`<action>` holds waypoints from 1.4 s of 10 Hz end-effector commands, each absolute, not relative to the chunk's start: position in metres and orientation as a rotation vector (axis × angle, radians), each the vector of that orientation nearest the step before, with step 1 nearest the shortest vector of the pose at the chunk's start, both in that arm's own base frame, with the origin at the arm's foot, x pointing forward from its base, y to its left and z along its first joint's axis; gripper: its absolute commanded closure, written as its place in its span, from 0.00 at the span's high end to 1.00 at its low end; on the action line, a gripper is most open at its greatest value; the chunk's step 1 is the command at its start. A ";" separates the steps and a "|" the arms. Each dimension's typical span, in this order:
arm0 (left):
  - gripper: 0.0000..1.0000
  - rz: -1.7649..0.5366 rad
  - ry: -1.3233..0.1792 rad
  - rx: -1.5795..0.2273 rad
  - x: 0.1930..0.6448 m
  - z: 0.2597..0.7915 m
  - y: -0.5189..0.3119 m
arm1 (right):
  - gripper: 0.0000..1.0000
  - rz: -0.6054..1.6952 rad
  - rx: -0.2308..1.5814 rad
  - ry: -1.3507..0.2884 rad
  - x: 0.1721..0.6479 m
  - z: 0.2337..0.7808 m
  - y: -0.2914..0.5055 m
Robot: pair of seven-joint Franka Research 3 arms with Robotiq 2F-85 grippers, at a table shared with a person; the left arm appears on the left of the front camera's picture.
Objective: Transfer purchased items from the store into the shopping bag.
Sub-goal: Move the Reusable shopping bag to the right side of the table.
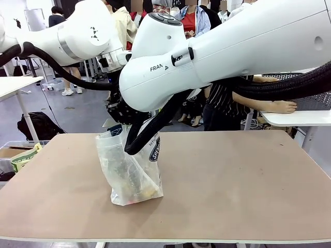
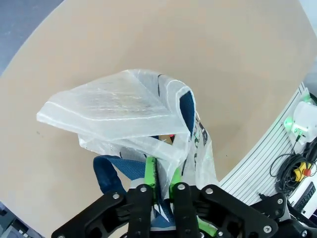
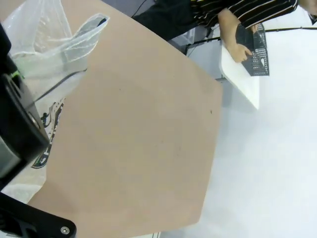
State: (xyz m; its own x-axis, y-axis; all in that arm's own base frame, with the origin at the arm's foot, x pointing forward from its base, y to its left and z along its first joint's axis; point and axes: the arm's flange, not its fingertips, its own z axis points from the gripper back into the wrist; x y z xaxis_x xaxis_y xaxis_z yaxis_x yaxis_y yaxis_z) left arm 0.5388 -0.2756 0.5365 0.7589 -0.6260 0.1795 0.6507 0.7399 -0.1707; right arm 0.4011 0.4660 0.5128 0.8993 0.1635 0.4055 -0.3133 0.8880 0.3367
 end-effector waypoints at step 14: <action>0.00 -0.631 -0.121 -0.236 0.540 0.540 -0.267 | 1.00 0.197 0.345 -0.474 0.350 0.547 0.413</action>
